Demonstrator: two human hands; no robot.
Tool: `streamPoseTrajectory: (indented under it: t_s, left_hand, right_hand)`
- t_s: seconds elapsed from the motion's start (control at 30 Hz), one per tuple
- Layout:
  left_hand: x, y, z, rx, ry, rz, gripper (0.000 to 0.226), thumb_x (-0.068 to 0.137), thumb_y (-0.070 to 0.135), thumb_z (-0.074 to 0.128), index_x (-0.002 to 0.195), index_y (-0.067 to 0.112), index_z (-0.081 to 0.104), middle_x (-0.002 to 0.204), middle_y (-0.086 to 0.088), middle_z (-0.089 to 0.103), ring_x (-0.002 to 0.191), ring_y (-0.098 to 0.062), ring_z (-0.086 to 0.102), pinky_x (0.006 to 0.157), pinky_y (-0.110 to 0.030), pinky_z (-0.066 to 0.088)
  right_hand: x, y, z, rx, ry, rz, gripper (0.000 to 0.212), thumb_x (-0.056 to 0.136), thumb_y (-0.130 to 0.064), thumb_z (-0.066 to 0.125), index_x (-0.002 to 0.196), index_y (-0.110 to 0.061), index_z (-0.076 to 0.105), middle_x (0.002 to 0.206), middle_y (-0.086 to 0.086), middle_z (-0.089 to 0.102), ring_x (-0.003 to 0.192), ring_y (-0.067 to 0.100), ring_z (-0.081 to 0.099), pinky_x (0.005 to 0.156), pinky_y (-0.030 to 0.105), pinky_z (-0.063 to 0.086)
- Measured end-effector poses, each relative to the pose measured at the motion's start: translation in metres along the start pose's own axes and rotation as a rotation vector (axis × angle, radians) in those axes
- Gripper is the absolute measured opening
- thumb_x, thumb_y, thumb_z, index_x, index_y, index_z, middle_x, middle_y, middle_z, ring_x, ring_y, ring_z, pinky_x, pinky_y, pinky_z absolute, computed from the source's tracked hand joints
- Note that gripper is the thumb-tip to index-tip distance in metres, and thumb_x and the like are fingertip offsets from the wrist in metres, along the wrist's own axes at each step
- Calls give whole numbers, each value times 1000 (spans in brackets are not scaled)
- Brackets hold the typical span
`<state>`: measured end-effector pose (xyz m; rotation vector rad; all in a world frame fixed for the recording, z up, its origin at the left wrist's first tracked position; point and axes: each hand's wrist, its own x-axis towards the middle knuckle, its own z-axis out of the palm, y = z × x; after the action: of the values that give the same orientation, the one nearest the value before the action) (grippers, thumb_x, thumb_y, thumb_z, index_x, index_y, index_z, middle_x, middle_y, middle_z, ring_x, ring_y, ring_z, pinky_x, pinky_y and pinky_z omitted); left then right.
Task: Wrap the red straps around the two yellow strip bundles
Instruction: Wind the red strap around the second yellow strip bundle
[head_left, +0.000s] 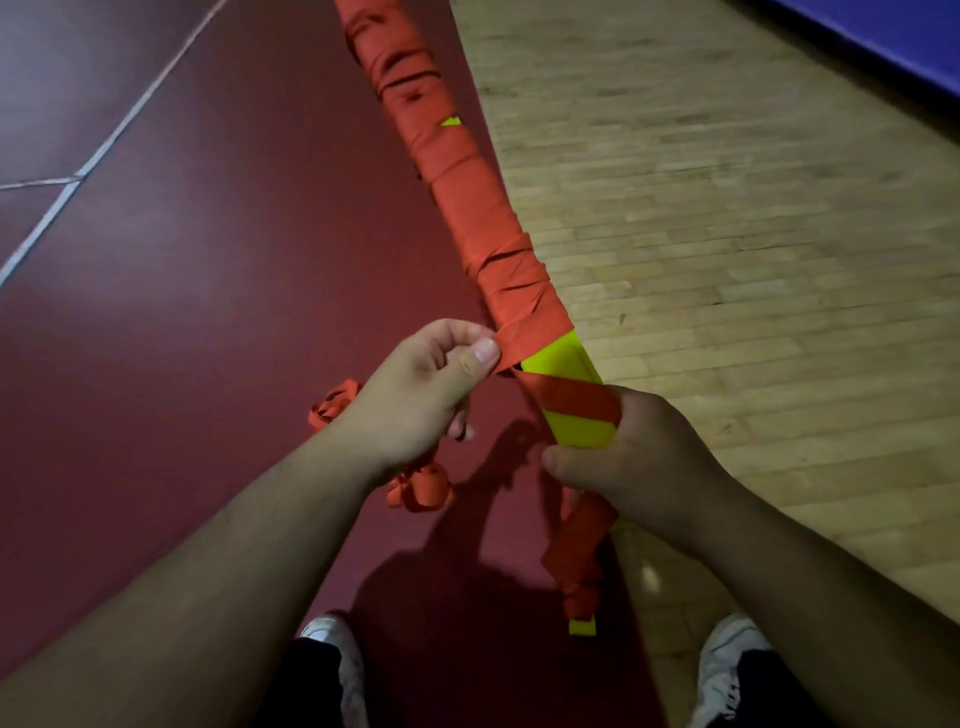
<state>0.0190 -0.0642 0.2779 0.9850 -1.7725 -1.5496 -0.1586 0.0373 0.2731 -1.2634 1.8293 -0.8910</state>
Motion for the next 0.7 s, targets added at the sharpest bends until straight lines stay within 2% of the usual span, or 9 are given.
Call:
streamPoseTrajectory:
  t_s: [0.07,0.2,0.27,0.33,0.4,0.47,0.57,0.63,0.7]
  left_hand:
    - [0,1,1,49,-4,-19,19,103,23,48,93,8,54,45,10,52,40,-6,42,49,-24,48]
    - [0,-7,-1,-80,-93,-33,25,97,35,51,80,19,61,70,3,63,59,-16,49,55,-25,40]
    - [0,-10,0,-232,-117,-34,27,95,33,49,74,26,65,71,0,60,62,-17,48,63,-31,42]
    - [0,-10,4,-329,-91,-51,29,95,33,47,72,27,64,62,3,50,56,-12,41,62,-28,43]
    - [-1,-8,9,-368,-33,-56,28,98,41,49,78,22,56,58,5,40,53,-11,33,53,-24,39]
    - [-2,-5,12,-398,8,-75,36,93,53,48,86,18,49,58,5,42,49,-9,32,47,-22,31]
    - [0,-7,11,-315,4,-54,51,89,60,51,101,10,54,82,-2,59,43,-6,31,41,-18,28]
    - [0,-10,10,-348,-65,-71,73,84,66,59,115,1,53,97,-9,57,44,-5,29,43,-18,27]
    - [-2,-14,9,-485,-191,-118,99,68,73,71,130,-2,51,94,-5,56,47,-3,30,48,-19,23]
  right_hand:
    - [0,-1,0,17,-4,-12,43,52,-46,73,86,-19,72,77,1,74,71,16,70,68,37,57]
    - [-1,-1,1,54,-45,-48,36,53,-44,76,82,-24,72,71,1,73,67,19,71,70,42,59]
    - [0,-2,1,98,-72,-60,32,54,-42,78,81,-26,71,70,4,73,66,24,71,69,45,59]
    - [0,-3,1,151,-84,-69,38,52,-45,79,81,-23,70,71,11,71,68,34,70,67,51,59]
    - [1,-4,3,212,-93,-71,41,52,-46,77,80,-18,69,70,16,69,67,41,68,66,57,58]
    - [1,-4,5,264,-109,-68,41,52,-44,77,81,-16,68,70,20,67,61,37,66,65,58,58]
    - [-2,-7,7,363,-180,-45,49,52,-41,78,84,-7,66,77,32,62,61,33,61,61,51,55]
    - [-5,-7,5,438,-274,-22,53,52,-37,78,86,1,63,73,27,62,58,33,61,55,41,53]
    - [-8,-9,4,492,-389,-15,44,55,-34,77,83,-2,66,71,18,65,55,31,63,52,37,53]
